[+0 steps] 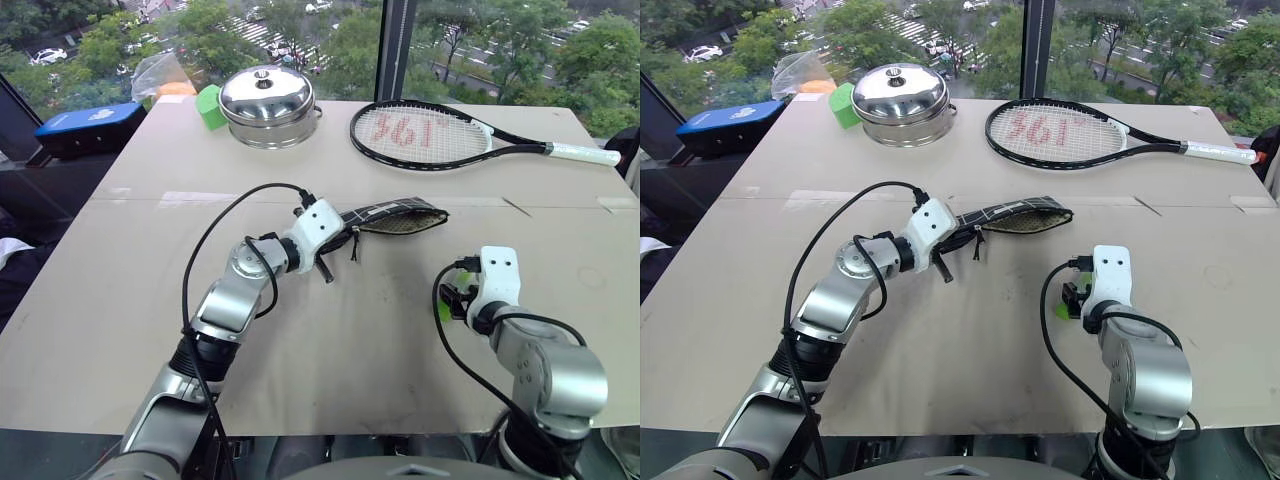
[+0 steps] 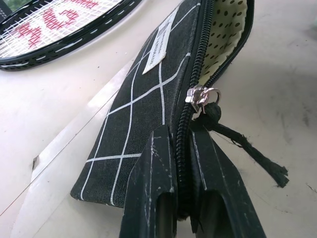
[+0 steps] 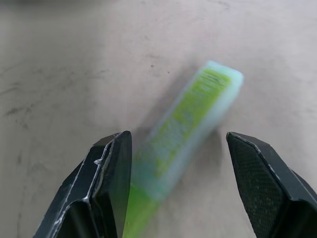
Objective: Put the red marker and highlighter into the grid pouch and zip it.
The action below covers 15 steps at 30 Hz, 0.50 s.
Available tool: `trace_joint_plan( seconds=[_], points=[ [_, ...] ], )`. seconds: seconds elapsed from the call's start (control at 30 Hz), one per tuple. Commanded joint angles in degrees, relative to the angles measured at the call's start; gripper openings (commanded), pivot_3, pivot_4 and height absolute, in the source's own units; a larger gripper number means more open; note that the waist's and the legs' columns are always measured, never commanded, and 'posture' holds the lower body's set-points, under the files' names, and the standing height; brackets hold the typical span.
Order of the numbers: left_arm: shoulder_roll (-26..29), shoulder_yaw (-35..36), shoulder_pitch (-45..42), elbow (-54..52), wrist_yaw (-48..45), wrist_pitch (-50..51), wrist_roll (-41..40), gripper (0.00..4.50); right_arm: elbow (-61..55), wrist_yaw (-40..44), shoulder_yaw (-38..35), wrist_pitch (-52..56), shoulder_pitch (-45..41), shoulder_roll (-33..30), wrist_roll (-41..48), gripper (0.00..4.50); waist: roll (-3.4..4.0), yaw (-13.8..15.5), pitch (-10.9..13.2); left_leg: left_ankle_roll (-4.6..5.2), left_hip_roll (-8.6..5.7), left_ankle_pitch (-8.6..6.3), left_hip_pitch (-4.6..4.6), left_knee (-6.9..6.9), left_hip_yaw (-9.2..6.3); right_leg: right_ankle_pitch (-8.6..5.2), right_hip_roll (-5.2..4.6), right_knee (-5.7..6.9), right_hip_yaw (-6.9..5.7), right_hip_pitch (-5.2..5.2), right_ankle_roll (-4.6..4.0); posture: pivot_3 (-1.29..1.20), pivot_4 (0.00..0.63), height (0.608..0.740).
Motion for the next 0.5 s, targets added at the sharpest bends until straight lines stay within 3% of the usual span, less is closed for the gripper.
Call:
trace_joint_plan(
  seconds=[0.03,0.07,0.2,0.27,0.37,0.5],
  points=[
    [-0.12,0.11,-0.07,-2.43,0.16,-0.38,0.05,0.00,4.69,-0.35,0.64,1.59,0.44,3.69,2.28,3.03,-0.02,0.02,-0.01,0.01,0.00,-0.01,0.00,0.00,-0.01,0.00,0.00,0.00,-0.01,0.00,0.00,0.00,0.150,0.740],
    [-0.16,0.10,0.05,-2.55,0.24,-0.32,0.07,0.00,5.14,-0.35,1.14,1.59,0.38,2.88,2.81,3.03,-0.05,-0.09,-0.04,0.01,0.00,-0.01,0.00,-0.02,-0.02,0.00,0.00,0.00,-0.02,0.00,0.00,0.00,0.150,0.740],
    [-0.23,0.10,0.42,-2.97,0.49,-0.10,0.14,0.00,5.16,0.54,4.92,1.59,0.50,-1.93,4.69,1.24,-0.09,-1.06,-0.06,0.02,0.02,-0.01,0.00,-0.02,-0.01,0.00,0.01,0.00,-0.01,0.00,0.00,0.00,0.150,0.740],
    [-0.31,0.10,0.49,-3.11,0.53,-0.01,0.12,0.00,3.94,1.55,8.70,1.59,0.35,-8.25,5.83,0.79,-0.05,-1.44,-0.04,0.02,0.03,-0.02,0.01,-0.04,-0.02,0.00,0.02,0.01,0.00,-0.01,0.00,0.00,0.150,0.740],
    [-0.46,0.21,0.56,-3.11,0.60,-0.11,-0.04,0.00,0.19,4.79,12.79,-0.34,-1.72,-18.78,8.66,0.79,0.06,-1.27,0.03,0.04,0.03,-0.02,0.02,-0.09,-0.03,-0.01,0.02,0.00,-0.01,-0.03,-0.01,0.00,0.150,0.740],
    [-0.76,0.20,0.74,-3.19,0.12,-0.74,-0.65,0.00,-3.95,13.33,18.05,-10.64,-6.10,-35.88,12.46,0.79,0.31,-1.13,0.23,0.06,0.00,-0.04,-0.06,-0.12,-0.03,-0.01,-0.01,-0.09,-0.02,-0.05,-0.01,0.00,0.150,0.740]
  ],
)
